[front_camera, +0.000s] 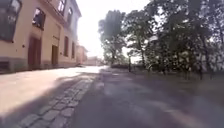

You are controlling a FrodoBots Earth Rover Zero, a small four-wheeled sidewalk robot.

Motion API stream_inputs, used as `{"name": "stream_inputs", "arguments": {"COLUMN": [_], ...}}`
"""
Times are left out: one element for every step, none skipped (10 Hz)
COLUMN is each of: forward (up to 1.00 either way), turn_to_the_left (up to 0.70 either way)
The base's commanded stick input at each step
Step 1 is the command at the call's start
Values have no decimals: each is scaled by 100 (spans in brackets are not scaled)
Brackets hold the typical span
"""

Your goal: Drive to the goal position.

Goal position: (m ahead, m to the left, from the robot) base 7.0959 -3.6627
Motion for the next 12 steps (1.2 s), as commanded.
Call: {"name": "stream_inputs", "arguments": {"forward": [85,85,85,85,85,85,85,85,85,85,85,85], "turn_to_the_left": [0,0,0,0,0,0,0,0,0,0,0,0]}}
